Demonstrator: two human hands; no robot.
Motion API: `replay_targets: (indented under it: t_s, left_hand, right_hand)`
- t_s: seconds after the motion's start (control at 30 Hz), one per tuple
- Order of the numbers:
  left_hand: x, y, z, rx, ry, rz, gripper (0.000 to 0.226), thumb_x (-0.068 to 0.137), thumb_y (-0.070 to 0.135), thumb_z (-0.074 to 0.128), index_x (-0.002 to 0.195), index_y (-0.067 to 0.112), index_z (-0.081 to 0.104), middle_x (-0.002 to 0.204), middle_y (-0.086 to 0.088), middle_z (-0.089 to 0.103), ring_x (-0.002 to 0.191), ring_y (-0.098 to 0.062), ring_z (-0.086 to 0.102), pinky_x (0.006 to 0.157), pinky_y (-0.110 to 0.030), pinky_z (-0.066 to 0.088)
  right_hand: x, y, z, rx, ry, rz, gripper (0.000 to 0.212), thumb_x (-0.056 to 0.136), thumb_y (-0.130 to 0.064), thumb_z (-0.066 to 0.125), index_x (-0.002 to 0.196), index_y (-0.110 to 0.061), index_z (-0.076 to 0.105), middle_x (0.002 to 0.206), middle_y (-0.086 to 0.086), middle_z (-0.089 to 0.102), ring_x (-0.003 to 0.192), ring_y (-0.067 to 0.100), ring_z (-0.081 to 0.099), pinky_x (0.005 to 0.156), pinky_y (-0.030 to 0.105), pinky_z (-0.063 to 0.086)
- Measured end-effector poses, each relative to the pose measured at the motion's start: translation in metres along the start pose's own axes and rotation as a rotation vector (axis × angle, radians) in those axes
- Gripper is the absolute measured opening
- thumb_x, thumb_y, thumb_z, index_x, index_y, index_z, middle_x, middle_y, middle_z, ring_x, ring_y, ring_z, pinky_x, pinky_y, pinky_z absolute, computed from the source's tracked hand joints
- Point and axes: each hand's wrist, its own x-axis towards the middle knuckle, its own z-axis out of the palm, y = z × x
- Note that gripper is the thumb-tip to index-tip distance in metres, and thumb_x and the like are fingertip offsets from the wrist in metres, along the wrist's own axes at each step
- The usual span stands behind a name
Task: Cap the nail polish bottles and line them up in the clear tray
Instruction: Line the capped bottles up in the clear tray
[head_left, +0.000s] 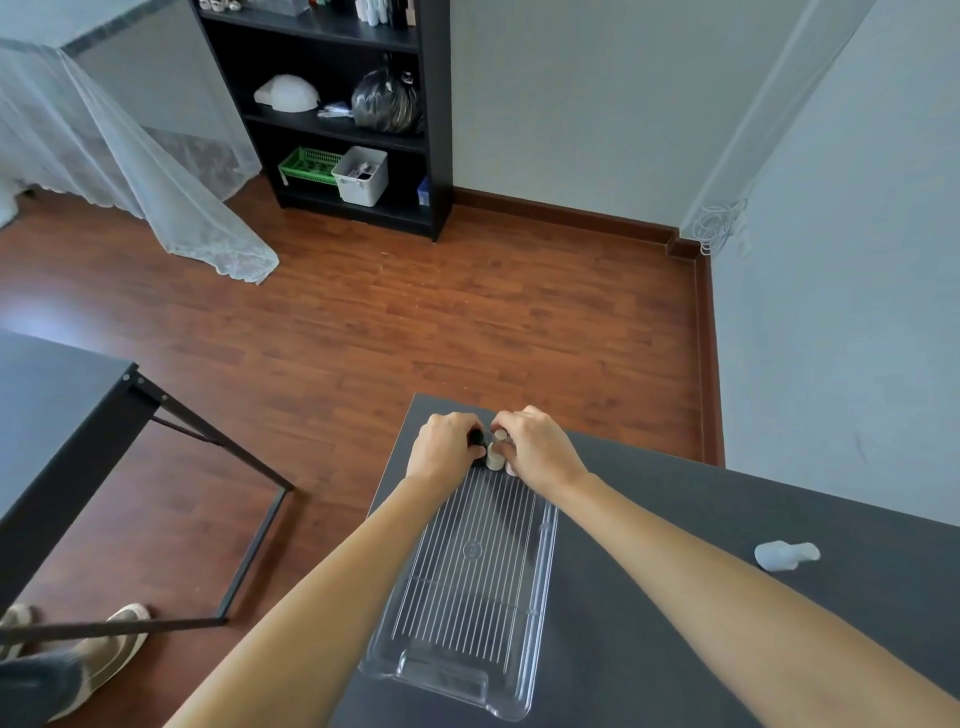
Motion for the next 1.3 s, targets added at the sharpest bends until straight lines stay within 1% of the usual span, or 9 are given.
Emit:
replay_targets:
  t_s: [0.17, 0.37, 0.5, 0.63, 0.77, 0.93, 1.03, 1.13, 1.3]
  left_hand:
    - [-0.004, 0.0, 0.001, 0.015, 0.002, 0.007, 0.018, 0.085, 0.011, 0.073, 0.103, 0.011, 0.07, 0.095, -0.009, 0.074, 0.088, -0.03, 0.069, 0.075, -0.043, 0.059]
    - [-0.029, 0.0, 0.002, 0.005, 0.07, 0.005, 0.045, 0.083, 0.017, 0.076, 0.125, 0.015, 0.059, 0.12, -0.005, 0.067, 0.11, -0.027, 0.064, 0.086, -0.043, 0.055]
    - [-0.071, -0.003, 0.015, 0.006, 0.152, 0.011, 0.047, 0.092, 0.026, 0.067, 0.136, 0.017, 0.051, 0.134, -0.002, 0.057, 0.124, -0.023, 0.053, 0.088, -0.035, 0.049]
    - [-0.126, -0.011, 0.045, -0.033, 0.163, 0.048, 0.043, 0.1, 0.028, 0.055, 0.14, 0.013, 0.049, 0.142, -0.003, 0.052, 0.131, -0.022, 0.048, 0.101, -0.032, 0.043]
    - [-0.173, -0.027, 0.079, 0.03, 0.146, 0.006, 0.041, 0.103, 0.032, 0.048, 0.14, 0.016, 0.051, 0.151, -0.004, 0.044, 0.142, -0.024, 0.037, 0.114, -0.033, 0.031]
    - [-0.2, -0.037, 0.106, 0.176, 0.138, -0.076, 0.05, 0.106, 0.04, 0.034, 0.153, 0.024, 0.033, 0.166, -0.002, 0.014, 0.155, -0.023, 0.003, 0.124, -0.043, 0.007]
    - [-0.201, -0.035, 0.109, 0.19, 0.168, -0.084, 0.051, 0.106, 0.041, 0.032, 0.154, 0.025, 0.031, 0.166, -0.001, 0.015, 0.155, -0.023, 0.002, 0.124, -0.044, 0.008]
    - [-0.201, -0.035, 0.111, 0.217, 0.19, -0.087, 0.05, 0.106, 0.042, 0.033, 0.153, 0.026, 0.035, 0.165, 0.0, 0.022, 0.155, -0.022, 0.006, 0.125, -0.041, 0.014]
    - [-0.201, -0.037, 0.112, 0.231, 0.218, -0.065, 0.049, 0.105, 0.041, 0.036, 0.15, 0.023, 0.041, 0.162, -0.001, 0.03, 0.154, -0.023, 0.011, 0.124, -0.038, 0.018]
  right_hand:
    - [-0.003, 0.001, -0.003, 0.017, 0.005, -0.012, 0.017, 0.089, -0.004, 0.059, 0.104, -0.001, 0.066, 0.087, 0.012, 0.072, 0.092, 0.031, 0.058, 0.071, 0.044, 0.052]
    - [-0.015, 0.006, -0.014, 0.044, 0.04, -0.034, 0.034, 0.088, -0.019, 0.068, 0.119, -0.005, 0.064, 0.098, 0.012, 0.073, 0.099, 0.028, 0.059, 0.082, 0.038, 0.05]
    - [-0.038, 0.017, -0.026, 0.09, 0.151, -0.035, 0.032, 0.091, -0.022, 0.065, 0.12, -0.009, 0.063, 0.108, 0.005, 0.072, 0.107, 0.023, 0.056, 0.087, 0.03, 0.045]
    - [-0.076, 0.037, -0.035, 0.102, 0.193, -0.003, 0.025, 0.092, -0.017, 0.064, 0.116, -0.011, 0.066, 0.109, 0.003, 0.071, 0.106, 0.022, 0.058, 0.087, 0.024, 0.041]
    - [-0.123, 0.074, -0.035, 0.079, 0.162, 0.084, 0.026, 0.09, -0.014, 0.066, 0.116, -0.012, 0.067, 0.108, 0.003, 0.07, 0.112, 0.022, 0.056, 0.095, 0.032, 0.043]
    - [-0.178, 0.13, -0.042, -0.089, 0.2, 0.297, 0.025, 0.086, -0.007, 0.069, 0.112, -0.009, 0.07, 0.113, 0.012, 0.068, 0.123, 0.035, 0.049, 0.1, 0.047, 0.035]
    - [-0.205, 0.159, -0.048, -0.219, 0.225, 0.474, 0.036, 0.083, -0.005, 0.072, 0.118, -0.011, 0.067, 0.14, 0.02, 0.05, 0.134, 0.042, 0.033, 0.105, 0.059, 0.029]
    - [-0.223, 0.182, -0.056, -0.264, 0.168, 0.645, 0.046, 0.086, -0.007, 0.068, 0.129, -0.015, 0.058, 0.152, 0.023, 0.029, 0.14, 0.044, 0.018, 0.109, 0.06, 0.021]
    - [-0.227, 0.206, -0.063, -0.142, 0.082, 0.642, 0.046, 0.083, 0.015, 0.052, 0.127, 0.0, 0.057, 0.133, 0.03, 0.047, 0.118, 0.052, 0.043, 0.097, 0.054, 0.041]
